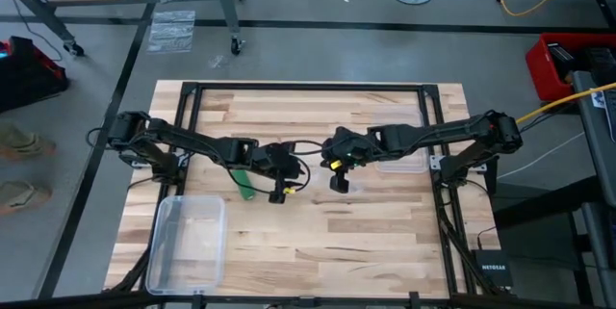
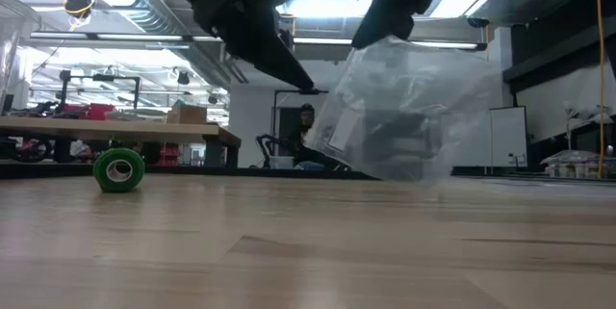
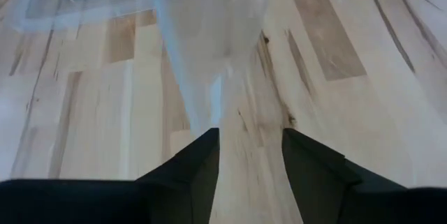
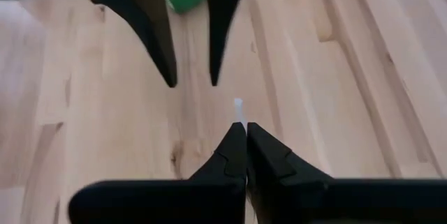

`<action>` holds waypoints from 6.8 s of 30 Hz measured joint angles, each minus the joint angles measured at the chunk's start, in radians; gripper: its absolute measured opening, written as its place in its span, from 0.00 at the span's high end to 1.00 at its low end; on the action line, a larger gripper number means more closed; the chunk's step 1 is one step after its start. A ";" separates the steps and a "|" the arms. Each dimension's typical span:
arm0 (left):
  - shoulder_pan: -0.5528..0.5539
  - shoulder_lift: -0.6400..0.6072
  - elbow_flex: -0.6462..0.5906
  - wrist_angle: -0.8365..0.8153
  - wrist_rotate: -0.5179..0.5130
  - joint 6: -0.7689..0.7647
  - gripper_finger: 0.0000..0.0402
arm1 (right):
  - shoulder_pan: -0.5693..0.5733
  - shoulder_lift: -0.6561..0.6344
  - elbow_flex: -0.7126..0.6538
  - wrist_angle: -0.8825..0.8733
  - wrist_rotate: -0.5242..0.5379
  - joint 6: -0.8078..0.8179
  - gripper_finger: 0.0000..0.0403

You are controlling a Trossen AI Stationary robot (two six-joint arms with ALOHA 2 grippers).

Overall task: Roll bandage
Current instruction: Open the zip bag

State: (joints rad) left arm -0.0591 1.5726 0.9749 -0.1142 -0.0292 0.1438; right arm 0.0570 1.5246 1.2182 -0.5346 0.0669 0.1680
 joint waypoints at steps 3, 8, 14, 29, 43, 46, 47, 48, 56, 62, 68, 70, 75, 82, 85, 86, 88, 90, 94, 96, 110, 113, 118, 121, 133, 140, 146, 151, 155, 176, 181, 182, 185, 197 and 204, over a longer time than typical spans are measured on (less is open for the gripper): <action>0.000 0.000 0.000 0.002 0.000 -0.014 0.66 | 0.001 0.000 0.000 0.002 0.008 0.000 1.00; 0.000 0.002 0.000 0.027 0.000 -0.020 0.67 | 0.001 0.000 0.000 0.017 0.001 0.001 1.00; 0.002 0.002 0.000 0.064 -0.026 -0.014 0.67 | 0.002 -0.001 0.000 0.021 -0.040 0.003 1.00; 0.003 0.002 0.000 0.101 -0.041 -0.015 0.67 | 0.002 -0.001 0.000 0.087 -0.068 0.002 1.00; 0.007 0.003 0.000 0.095 -0.049 -0.016 0.67 | 0.002 -0.001 0.000 0.039 -0.006 0.002 1.00; 0.007 0.003 0.000 0.095 -0.049 -0.016 0.67 | 0.002 -0.001 0.000 0.036 -0.006 0.002 1.00; 0.007 0.003 0.000 0.096 -0.049 -0.017 0.67 | 0.002 -0.001 0.000 0.036 -0.006 0.002 1.00; 0.007 0.003 0.000 0.096 -0.049 -0.017 0.67 | 0.002 -0.001 0.000 0.036 -0.006 0.002 1.00; 0.007 0.003 0.000 0.096 -0.049 -0.017 0.67 | 0.002 -0.001 0.000 0.036 -0.005 0.002 1.00; 0.007 0.003 0.000 0.093 -0.049 -0.038 0.67 | 0.002 -0.001 0.000 0.037 -0.004 0.002 1.00; 0.007 0.003 0.000 0.078 -0.049 -0.040 0.67 | 0.002 -0.001 0.000 0.037 -0.004 0.002 1.00; 0.007 0.003 0.000 0.078 -0.048 -0.040 0.67 | 0.002 -0.001 0.000 0.037 -0.004 0.002 1.00; 0.006 0.003 0.000 0.078 -0.048 -0.040 0.68 | 0.002 -0.001 0.000 0.055 -0.003 0.002 1.00; 0.006 0.003 0.000 0.071 -0.048 -0.040 0.67 | 0.002 -0.001 0.000 0.072 -0.003 0.002 1.00; 0.007 0.003 0.000 0.071 -0.048 -0.040 0.67 | 0.002 -0.001 0.000 0.061 -0.005 0.002 1.00; 0.007 0.003 0.000 0.071 -0.048 -0.040 0.67 | 0.002 -0.001 0.000 0.054 -0.005 0.002 1.00; 0.008 0.003 0.000 0.071 -0.049 -0.031 0.67 | 0.002 -0.001 0.000 0.051 -0.005 0.002 1.00; 0.007 0.003 0.000 0.068 -0.050 -0.027 0.67 | 0.002 -0.001 0.000 0.050 -0.005 0.002 1.00; 0.008 0.003 0.001 0.058 -0.051 -0.032 0.67 | 0.002 -0.001 0.000 0.045 -0.006 0.002 1.00; 0.008 0.003 0.001 0.045 -0.052 -0.031 0.67 | 0.002 -0.002 0.000 0.045 -0.006 0.002 1.00; 0.008 0.003 0.001 0.019 -0.068 -0.032 0.67 | 0.001 -0.002 0.000 0.064 -0.040 0.002 1.00; 0.007 0.003 0.001 0.020 -0.068 -0.032 0.67 | 0.002 -0.001 0.000 0.069 -0.043 0.002 1.00; 0.007 0.003 0.001 0.020 -0.068 -0.032 0.67 | 0.001 -0.002 0.000 0.069 -0.042 0.002 1.00; 0.007 0.003 0.001 0.020 -0.068 -0.032 0.67 | 0.002 -0.002 0.000 0.070 -0.042 0.002 1.00; 0.006 0.003 0.001 0.021 -0.068 -0.044 0.67 | 0.002 -0.002 0.000 0.069 -0.006 0.002 1.00; 0.006 0.003 0.001 0.022 -0.058 -0.044 0.67 | 0.002 -0.002 0.000 0.069 0.013 0.002 1.00; 0.006 0.003 0.001 0.053 -0.016 -0.040 0.67 | 0.002 -0.002 0.000 0.077 0.028 0.001 1.00; 0.006 0.003 0.001 0.054 -0.015 -0.033 0.67 | 0.001 -0.002 0.000 0.107 0.022 0.002 1.00; 0.006 0.003 0.001 0.053 -0.016 -0.033 0.67 | 0.001 -0.002 0.000 0.128 -0.018 0.002 1.00; 0.007 0.003 0.001 0.052 -0.085 0.017 0.89 | 0.001 -0.001 0.000 0.150 -0.079 0.010 1.00; 0.007 0.003 0.001 0.035 -0.085 0.017 0.99 | 0.001 -0.001 0.000 0.150 -0.079 0.010 0.97; 0.005 0.003 0.001 0.027 -0.085 0.020 0.99 | 0.001 -0.001 0.000 0.150 -0.079 0.010 0.96; 0.000 0.003 0.001 -0.014 -0.085 0.025 1.00 | 0.001 -0.001 0.000 0.150 -0.053 0.010 0.93; -0.018 -0.017 0.000 -0.204 -0.086 0.025 1.00 | 0.001 -0.001 0.000 0.121 0.124 0.010 0.81; -0.017 -0.017 0.000 -0.203 -0.086 0.031 1.00 | 0.001 -0.001 0.000 0.079 -0.055 0.011 0.72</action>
State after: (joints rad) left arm -0.0765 1.5558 0.9749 -0.3175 -0.1154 0.1750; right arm 0.0583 1.5234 1.2186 -0.4553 0.0117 0.1790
